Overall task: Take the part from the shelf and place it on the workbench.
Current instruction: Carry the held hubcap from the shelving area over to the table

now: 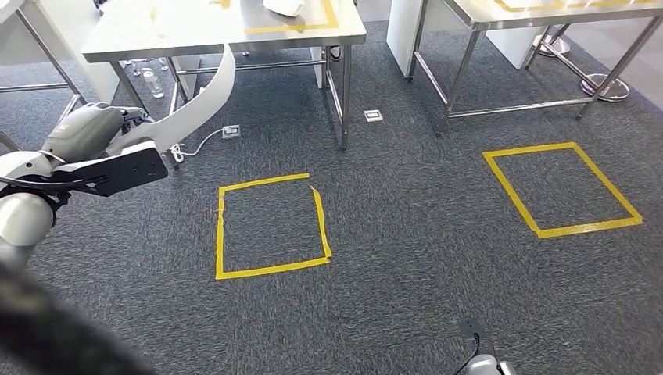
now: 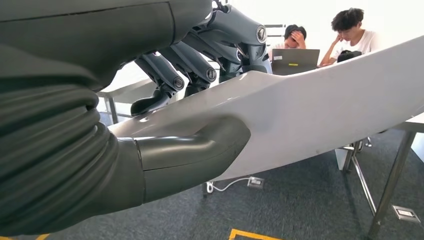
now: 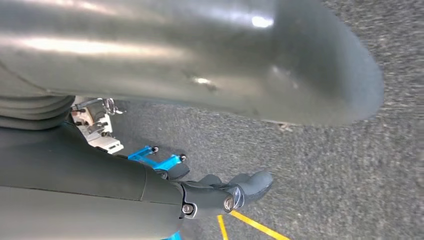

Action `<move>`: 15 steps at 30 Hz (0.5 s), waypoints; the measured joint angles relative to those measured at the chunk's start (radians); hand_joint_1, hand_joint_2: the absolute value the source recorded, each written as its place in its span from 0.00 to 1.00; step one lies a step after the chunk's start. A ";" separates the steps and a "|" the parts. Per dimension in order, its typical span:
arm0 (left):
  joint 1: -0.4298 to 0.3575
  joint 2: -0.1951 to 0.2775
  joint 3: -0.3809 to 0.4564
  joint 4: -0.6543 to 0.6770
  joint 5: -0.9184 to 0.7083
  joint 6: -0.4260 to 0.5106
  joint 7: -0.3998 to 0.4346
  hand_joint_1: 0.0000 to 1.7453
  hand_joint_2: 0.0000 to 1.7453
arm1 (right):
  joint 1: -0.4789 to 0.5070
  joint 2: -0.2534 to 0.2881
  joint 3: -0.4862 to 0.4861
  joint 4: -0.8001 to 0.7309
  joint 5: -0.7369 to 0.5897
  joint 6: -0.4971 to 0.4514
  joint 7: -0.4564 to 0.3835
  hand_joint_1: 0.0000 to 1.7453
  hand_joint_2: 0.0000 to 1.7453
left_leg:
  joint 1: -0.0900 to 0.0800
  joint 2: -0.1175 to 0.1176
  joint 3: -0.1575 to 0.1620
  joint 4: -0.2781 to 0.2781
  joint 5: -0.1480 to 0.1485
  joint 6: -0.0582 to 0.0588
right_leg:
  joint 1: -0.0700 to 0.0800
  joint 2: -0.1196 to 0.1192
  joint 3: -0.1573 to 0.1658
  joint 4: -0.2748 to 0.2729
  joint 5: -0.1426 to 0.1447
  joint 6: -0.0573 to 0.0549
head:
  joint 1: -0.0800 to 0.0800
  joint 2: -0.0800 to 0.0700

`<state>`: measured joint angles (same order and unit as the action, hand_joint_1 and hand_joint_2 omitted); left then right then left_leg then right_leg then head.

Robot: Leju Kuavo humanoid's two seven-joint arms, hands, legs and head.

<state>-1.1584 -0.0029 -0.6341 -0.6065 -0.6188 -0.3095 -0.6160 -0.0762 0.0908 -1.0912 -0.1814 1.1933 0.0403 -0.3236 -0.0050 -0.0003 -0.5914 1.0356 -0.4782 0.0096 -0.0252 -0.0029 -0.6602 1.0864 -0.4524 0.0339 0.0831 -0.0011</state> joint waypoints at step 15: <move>0.005 0.015 -0.002 -0.004 0.004 -0.006 0.000 1.00 1.00 | 0.001 0.001 0.000 0.000 0.003 0.002 -0.002 0.00 0.00 | 0.001 -0.001 -0.139 0.209 -0.031 -0.032 | 0.001 0.014 0.070 -0.043 -0.037 -0.048 | -0.015 0.000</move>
<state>-1.1535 0.0123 -0.6362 -0.6101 -0.6146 -0.3158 -0.6164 -0.0747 0.0916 -1.0914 -0.1812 1.1959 0.0421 -0.3252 -0.0042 -0.0015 -0.7304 1.2446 -0.5092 -0.0224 -0.0241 0.0106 -0.5897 1.0438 -0.4892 -0.0144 0.0679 -0.0011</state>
